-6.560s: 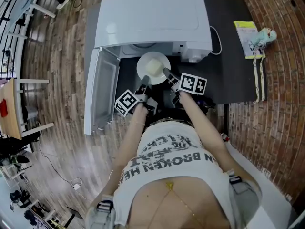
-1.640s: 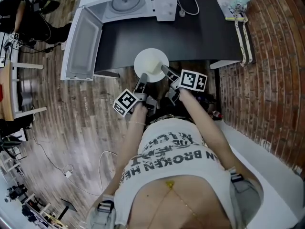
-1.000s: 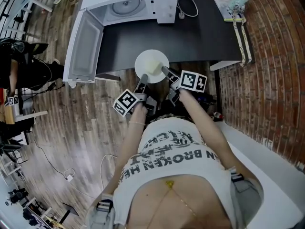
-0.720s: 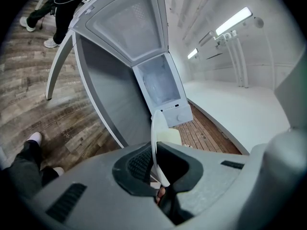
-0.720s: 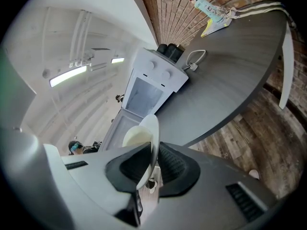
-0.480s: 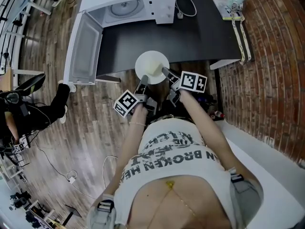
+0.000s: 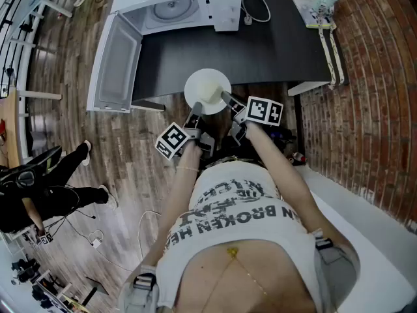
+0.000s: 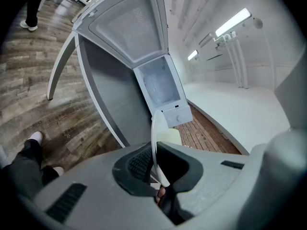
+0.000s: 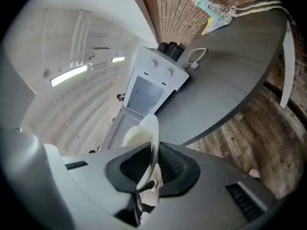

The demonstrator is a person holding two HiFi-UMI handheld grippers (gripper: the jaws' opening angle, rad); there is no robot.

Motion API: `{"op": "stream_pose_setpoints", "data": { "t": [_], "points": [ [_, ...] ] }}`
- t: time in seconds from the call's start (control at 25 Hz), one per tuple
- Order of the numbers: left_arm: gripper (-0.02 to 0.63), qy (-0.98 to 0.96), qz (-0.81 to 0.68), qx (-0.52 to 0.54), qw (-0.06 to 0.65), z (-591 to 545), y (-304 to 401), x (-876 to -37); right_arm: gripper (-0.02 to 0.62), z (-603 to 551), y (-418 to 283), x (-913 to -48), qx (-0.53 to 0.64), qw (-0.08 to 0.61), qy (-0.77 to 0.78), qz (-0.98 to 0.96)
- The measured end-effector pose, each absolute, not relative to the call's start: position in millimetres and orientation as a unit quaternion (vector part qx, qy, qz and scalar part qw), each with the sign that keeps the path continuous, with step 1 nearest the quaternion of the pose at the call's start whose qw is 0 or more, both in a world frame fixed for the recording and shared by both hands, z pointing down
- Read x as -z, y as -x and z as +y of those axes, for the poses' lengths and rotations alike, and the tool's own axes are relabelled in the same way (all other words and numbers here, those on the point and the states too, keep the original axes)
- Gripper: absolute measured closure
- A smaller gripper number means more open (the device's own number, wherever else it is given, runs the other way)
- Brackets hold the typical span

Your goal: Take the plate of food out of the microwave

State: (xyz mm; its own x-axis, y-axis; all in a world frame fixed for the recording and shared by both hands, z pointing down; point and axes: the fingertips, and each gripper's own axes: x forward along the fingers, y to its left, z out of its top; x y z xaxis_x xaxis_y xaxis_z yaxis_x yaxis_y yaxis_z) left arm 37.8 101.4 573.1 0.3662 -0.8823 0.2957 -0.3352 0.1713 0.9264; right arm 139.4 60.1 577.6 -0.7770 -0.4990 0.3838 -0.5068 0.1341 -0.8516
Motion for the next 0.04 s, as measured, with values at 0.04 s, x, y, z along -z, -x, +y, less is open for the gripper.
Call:
{"op": "stream_pose_setpoints", "data": {
  "t": [0.04],
  "points": [
    [0.588, -0.597, -0.51, 0.24, 0.571, 102.0, -37.7, -572.8, 0.551, 60.5, -139.3, -577.3, -0.567, 0.004, -0.333, -0.753]
  ]
}}
